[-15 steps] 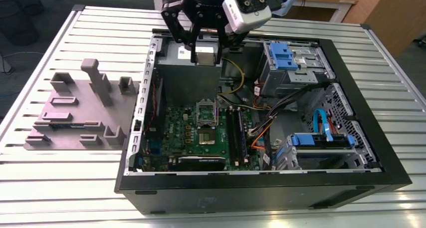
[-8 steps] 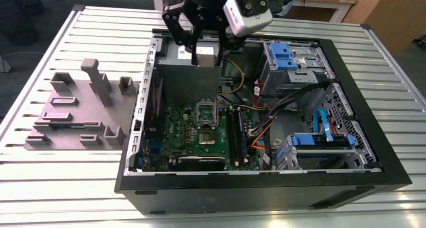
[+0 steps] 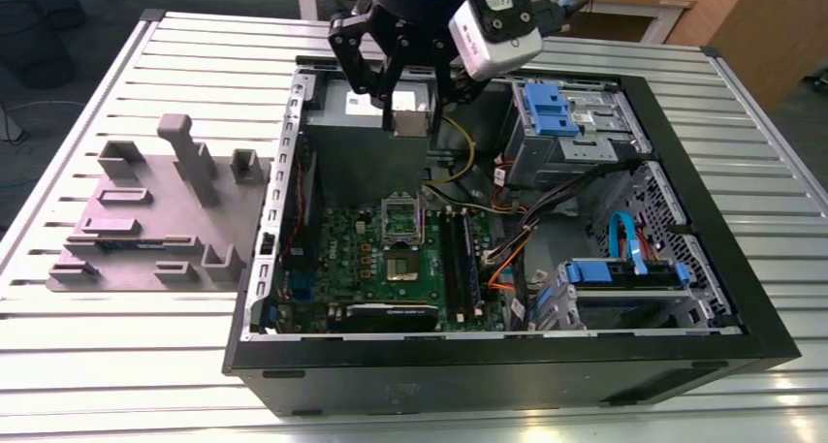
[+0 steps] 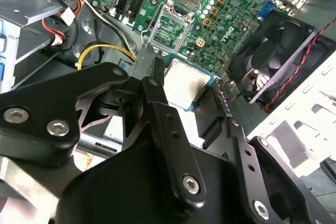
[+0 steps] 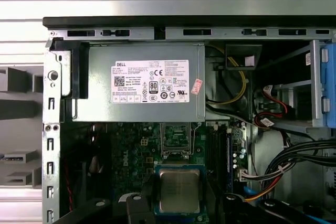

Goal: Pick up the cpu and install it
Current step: 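Place the cpu into insertion slot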

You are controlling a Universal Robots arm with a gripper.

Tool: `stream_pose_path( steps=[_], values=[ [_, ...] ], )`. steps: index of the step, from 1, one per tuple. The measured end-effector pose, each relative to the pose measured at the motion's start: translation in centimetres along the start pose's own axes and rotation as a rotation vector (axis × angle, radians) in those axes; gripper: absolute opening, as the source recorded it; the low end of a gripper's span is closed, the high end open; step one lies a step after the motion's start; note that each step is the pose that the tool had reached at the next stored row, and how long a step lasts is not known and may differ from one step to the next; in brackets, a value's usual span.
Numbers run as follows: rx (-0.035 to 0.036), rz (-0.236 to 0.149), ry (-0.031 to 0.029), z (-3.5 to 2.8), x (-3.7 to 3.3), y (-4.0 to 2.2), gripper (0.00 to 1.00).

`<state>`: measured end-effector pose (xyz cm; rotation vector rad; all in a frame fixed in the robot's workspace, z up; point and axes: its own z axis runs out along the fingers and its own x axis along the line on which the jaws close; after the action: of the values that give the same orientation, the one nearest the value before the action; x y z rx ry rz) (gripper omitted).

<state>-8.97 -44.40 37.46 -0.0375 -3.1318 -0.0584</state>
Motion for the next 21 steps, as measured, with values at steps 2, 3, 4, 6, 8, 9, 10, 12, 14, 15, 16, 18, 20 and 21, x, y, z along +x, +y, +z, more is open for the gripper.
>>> stream_pose_path(
  steps=[2,3,4,6,8,9,10,12,14,15,16,18,20,21],
  values=[
    [-0.0001,0.000,-0.0001,0.19,-0.01,-0.21,0.47],
    [-0.0001,0.000,0.0000,0.28,-0.01,-0.31,0.47],
    [-0.0001,0.000,-0.0001,0.38,-0.02,-0.39,0.47],
    [-0.0001,0.000,0.0000,0.51,-0.05,-0.43,0.47],
    [0.0000,0.000,0.0000,0.59,-0.17,-0.43,0.47],
    [-0.0001,0.000,0.0000,0.61,-0.23,-0.43,0.47],
    [-0.0001,0.000,0.0000,0.62,-0.24,-0.44,0.47],
    [-0.0001,0.000,-0.0001,0.62,-0.31,-0.43,0.47],
    [-0.0001,0.000,0.0000,0.62,-0.37,-0.43,0.47],
    [-0.0001,0.000,0.0000,0.62,-0.38,-0.43,0.47],
    [-0.0001,0.000,-0.0001,0.62,-0.38,-0.43,0.47],
    [-0.0001,0.000,0.0000,0.62,-0.38,-0.43,0.47],
    [-0.0001,0.000,0.0000,0.62,-0.38,-0.43,0.47],
    [-0.0001,0.000,0.0000,0.62,-0.39,-0.43,0.47]
  ],
)
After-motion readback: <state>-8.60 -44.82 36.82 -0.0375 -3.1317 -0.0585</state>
